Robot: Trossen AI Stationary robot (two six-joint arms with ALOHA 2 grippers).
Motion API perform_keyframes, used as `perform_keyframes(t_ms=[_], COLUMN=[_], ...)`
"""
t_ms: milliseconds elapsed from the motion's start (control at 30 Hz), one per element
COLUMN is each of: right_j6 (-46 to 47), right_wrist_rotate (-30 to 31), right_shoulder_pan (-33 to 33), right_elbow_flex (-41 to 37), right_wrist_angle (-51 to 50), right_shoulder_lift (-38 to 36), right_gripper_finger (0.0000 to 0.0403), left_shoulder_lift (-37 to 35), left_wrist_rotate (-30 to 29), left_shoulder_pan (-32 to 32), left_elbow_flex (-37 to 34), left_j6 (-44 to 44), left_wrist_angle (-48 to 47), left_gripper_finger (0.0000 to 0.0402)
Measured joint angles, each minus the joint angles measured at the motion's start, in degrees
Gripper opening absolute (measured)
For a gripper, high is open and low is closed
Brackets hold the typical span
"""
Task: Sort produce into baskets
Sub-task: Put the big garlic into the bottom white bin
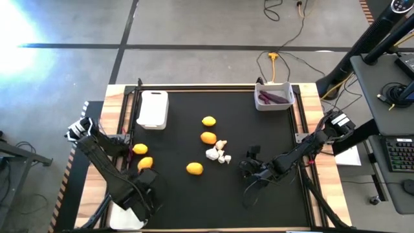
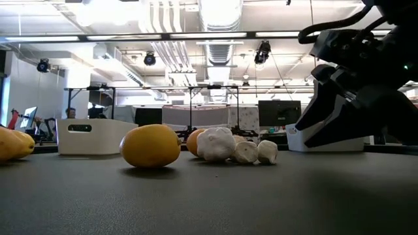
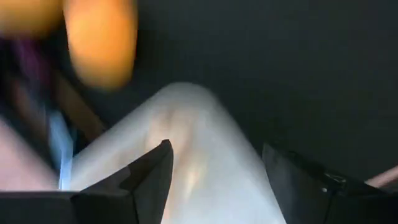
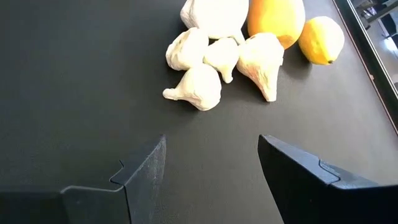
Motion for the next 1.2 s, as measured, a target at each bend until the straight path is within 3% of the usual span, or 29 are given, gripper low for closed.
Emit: perform_keyframes(t_ms=[133,267,467,633,833,1200], right_j6=[-0.01,-0.25,-0.59,-0.63,-0.57,-0.48], right_wrist_rotate=[0.46,0.44,0.46,0.44,0.34,-0.07], right_shoulder_pan=[-0.03,-0.03,0.01,0.01,0.01,0.01], right_elbow_flex=[0.0,0.06,0.11,0.11,0.13,0.07], right_wrist_angle=[0.91,1.44,1.49,1.53,1.24,1.13], right_shoulder_lift=[0.0,0.0,0.0,0.0,0.0,0.0], right_gripper_finger=[0.0249,0.0249,0.0249,0.0249,0.0249,0.0249], left_shoulder_lift=[0.0,0.14,2.32,6.31,11.49,20.34], left_wrist_rotate=[-30.38,-40.39,-38.33,-34.54,-34.03,-37.21], left_shoulder_pan=[2.02,7.41,17.96,26.26,30.73,31.62], left_elbow_flex=[4.94,3.56,-5.68,-10.52,-10.24,-9.86], left_j6=[8.55,22.42,50.35,65.26,71.61,66.44], left_wrist_angle=[1.93,10.87,42.92,63.46,65.66,69.1], left_gripper_finger=[0.0229,0.0229,0.0227,0.0212,0.0208,0.0268])
